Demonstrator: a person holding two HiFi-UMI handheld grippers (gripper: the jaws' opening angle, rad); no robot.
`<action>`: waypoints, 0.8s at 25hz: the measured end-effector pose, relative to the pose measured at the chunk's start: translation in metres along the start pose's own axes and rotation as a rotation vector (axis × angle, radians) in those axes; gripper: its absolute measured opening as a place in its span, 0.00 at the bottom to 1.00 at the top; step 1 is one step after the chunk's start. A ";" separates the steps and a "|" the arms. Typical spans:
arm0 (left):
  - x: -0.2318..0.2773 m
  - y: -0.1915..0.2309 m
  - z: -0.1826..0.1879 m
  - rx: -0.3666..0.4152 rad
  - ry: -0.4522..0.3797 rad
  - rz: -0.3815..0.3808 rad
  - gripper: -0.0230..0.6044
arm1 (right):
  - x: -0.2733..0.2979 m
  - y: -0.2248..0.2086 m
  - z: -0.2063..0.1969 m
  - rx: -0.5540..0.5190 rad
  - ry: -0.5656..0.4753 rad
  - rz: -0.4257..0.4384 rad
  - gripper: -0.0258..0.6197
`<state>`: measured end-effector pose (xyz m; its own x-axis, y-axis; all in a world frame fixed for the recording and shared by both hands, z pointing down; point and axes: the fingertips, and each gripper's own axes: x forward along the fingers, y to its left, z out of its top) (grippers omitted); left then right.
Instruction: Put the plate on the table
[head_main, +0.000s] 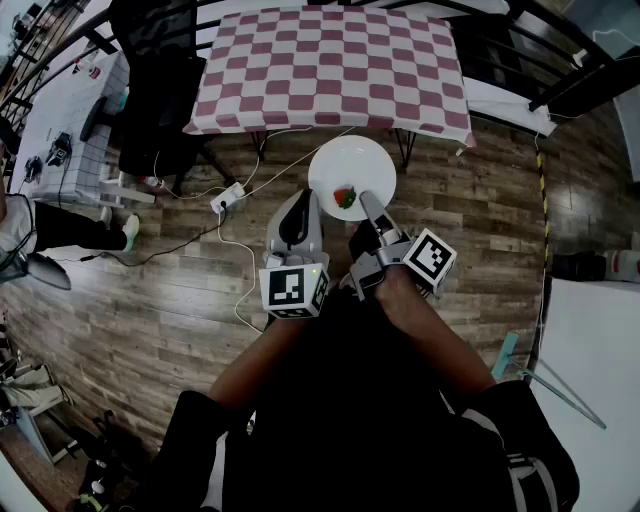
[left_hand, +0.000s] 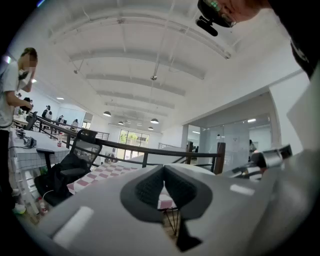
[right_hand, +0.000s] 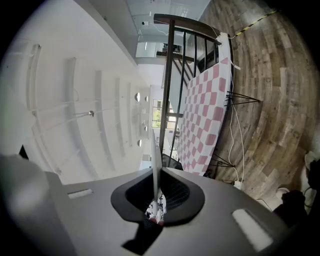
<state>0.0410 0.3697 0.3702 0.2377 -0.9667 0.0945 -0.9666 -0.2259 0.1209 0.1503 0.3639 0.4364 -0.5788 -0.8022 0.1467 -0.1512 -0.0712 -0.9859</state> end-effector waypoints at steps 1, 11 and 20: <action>0.001 -0.004 -0.001 0.004 -0.001 0.001 0.05 | -0.002 0.000 0.002 0.004 0.002 -0.002 0.06; 0.019 -0.011 -0.015 0.022 0.027 0.013 0.05 | -0.009 -0.018 0.029 0.062 -0.016 -0.023 0.07; 0.072 0.014 -0.017 0.016 0.040 -0.002 0.05 | 0.014 -0.025 0.070 0.056 -0.102 -0.063 0.07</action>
<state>0.0464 0.2988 0.3955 0.2425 -0.9609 0.1333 -0.9676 -0.2296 0.1053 0.2020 0.3127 0.4578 -0.4848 -0.8508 0.2028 -0.1382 -0.1544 -0.9783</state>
